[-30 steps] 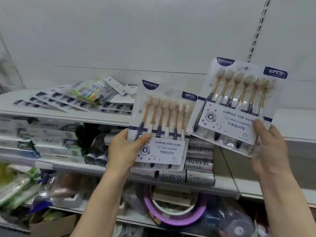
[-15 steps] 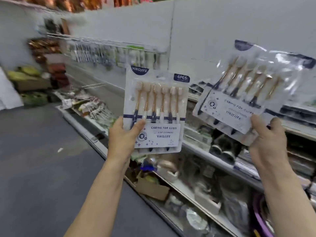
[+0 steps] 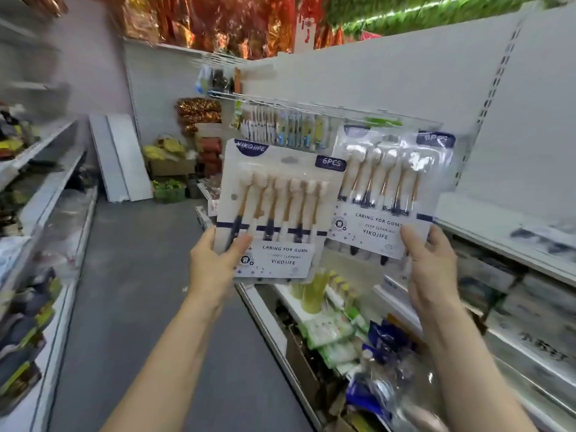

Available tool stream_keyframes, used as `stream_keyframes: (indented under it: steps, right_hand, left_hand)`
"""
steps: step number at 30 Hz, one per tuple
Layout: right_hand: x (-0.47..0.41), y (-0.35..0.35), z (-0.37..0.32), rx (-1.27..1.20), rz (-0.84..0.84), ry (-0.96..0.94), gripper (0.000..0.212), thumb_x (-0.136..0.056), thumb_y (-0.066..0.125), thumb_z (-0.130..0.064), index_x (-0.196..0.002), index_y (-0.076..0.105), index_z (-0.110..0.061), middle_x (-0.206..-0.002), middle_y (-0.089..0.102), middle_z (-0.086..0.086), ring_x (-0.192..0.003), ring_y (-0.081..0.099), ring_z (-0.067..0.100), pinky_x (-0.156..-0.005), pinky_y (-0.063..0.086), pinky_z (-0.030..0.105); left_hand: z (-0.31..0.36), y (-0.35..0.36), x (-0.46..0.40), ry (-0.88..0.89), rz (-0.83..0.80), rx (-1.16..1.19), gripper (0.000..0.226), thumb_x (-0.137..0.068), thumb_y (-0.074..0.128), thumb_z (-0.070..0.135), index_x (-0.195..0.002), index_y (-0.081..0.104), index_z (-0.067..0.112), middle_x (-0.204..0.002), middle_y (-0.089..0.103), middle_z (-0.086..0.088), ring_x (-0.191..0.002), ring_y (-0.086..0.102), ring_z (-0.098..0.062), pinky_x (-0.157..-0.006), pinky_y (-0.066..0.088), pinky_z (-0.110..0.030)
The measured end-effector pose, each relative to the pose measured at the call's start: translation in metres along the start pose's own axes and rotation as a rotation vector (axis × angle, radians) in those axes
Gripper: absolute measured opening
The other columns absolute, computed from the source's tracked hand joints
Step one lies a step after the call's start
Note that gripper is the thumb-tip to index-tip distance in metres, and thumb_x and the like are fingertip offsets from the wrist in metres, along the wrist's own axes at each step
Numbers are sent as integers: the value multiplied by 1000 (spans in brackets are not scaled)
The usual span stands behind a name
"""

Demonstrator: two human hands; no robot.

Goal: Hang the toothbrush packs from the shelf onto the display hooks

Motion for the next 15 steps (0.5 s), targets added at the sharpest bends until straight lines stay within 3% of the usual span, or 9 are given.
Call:
stream_keyframes:
  steps: [4,8,15]
  right_hand:
    - [-68,106,51,-83,-57,90,15,-98,61,-10,-110,64,-19,-98,78,-7,-93,74,10,-74,59,22]
    - [-131,199,94,-69,-94,134,15,-98,61,-17,-113,65,-18,-103,77,-2,-95,74,13,-79,60,31]
    - [-202,357,180,-42,-143,166,17,-97,63,-14,-114,66,-13,-98,78,0,-89,75,14,-67,58,21]
  left_hand:
    - [-5,-17,-113,-51,25,-41,35,-78,76,35,-104,66,13,-98,75,-8,-94,72,-30,-86,57,-54]
    - [-16,-37,-213,-49,42,-57,39,-74,75,40,-101,65,14,-94,76,-4,-89,73,-23,-78,58,-44]
    - [-81,-98,-372,-89,77,24,41,-75,74,35,-104,64,8,-98,75,-10,-90,72,-25,-83,57,-42]
Point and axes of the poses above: each hand's wrist, its own x-axis away from the middle knuckle, its own y-axis out of the palm, z = x × y, the point moved 7 cm from there along -x, towards the middle knuckle
